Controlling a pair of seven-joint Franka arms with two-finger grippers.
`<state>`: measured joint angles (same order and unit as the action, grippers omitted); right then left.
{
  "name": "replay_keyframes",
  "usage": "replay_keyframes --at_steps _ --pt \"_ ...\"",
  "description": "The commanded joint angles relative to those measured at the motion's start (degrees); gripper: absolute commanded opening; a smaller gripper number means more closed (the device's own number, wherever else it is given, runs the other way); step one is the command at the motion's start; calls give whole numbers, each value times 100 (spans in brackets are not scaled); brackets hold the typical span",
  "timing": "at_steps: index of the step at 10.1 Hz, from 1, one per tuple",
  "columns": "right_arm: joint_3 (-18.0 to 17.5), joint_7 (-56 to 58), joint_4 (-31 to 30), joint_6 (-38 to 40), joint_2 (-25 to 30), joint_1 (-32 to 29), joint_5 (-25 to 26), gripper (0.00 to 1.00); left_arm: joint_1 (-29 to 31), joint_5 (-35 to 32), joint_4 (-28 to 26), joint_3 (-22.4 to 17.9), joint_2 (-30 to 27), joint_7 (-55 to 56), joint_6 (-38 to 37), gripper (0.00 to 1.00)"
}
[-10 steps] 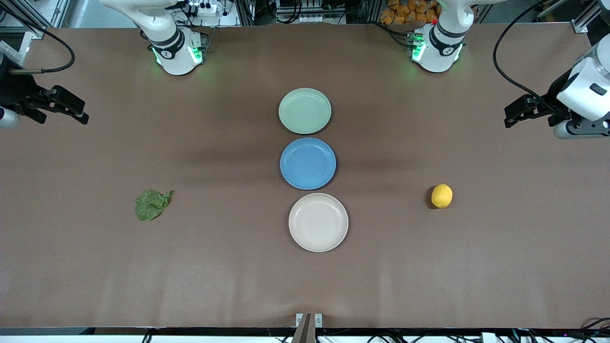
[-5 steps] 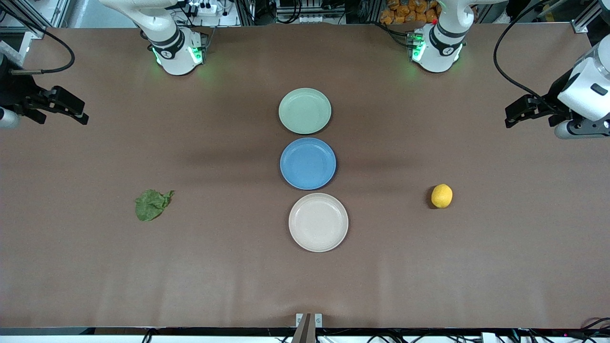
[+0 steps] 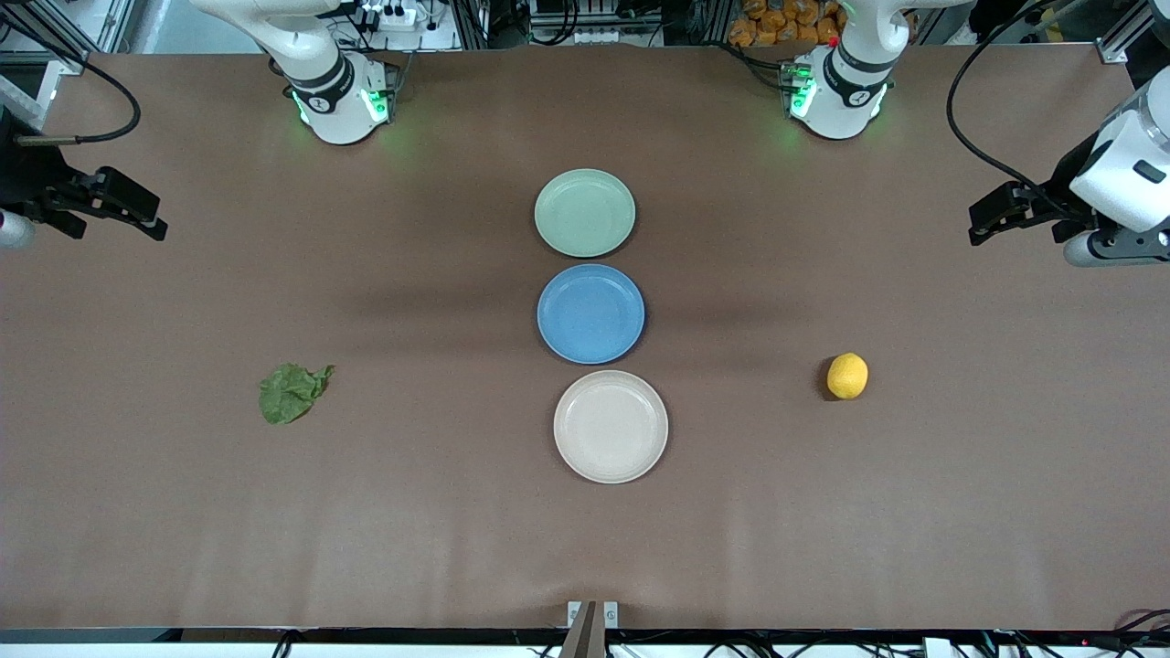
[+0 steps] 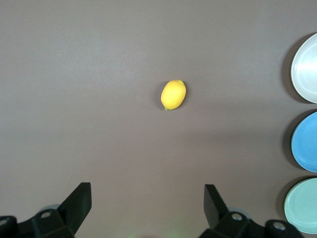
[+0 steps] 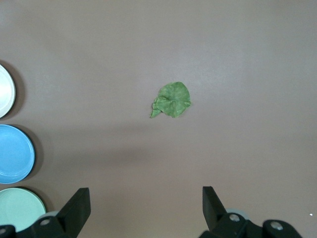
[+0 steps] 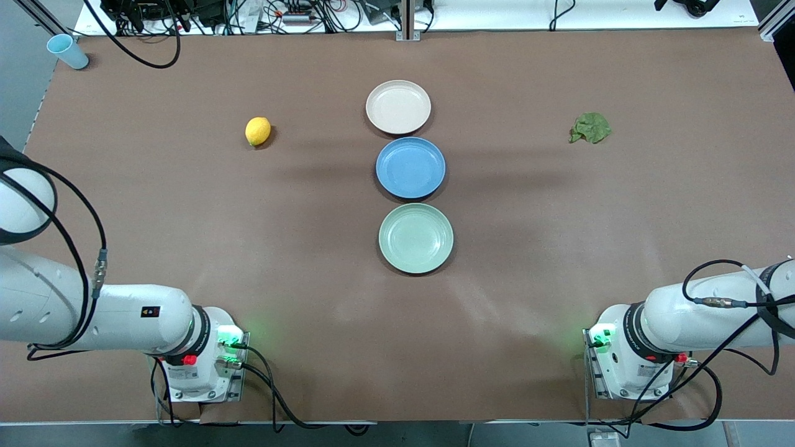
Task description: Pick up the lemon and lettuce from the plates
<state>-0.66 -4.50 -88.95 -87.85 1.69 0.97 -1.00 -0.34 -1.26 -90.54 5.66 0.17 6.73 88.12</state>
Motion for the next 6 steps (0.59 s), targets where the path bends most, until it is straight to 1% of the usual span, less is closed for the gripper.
replay_keyframes --at_steps 1,6 --pt "-30 63 150 49 -64 -62 21 100 -19 55 28 6 -35 39 -41 100" --pt "-30 63 150 49 -72 -53 38 100 -19 90 28 6 -26 39 -41 100"
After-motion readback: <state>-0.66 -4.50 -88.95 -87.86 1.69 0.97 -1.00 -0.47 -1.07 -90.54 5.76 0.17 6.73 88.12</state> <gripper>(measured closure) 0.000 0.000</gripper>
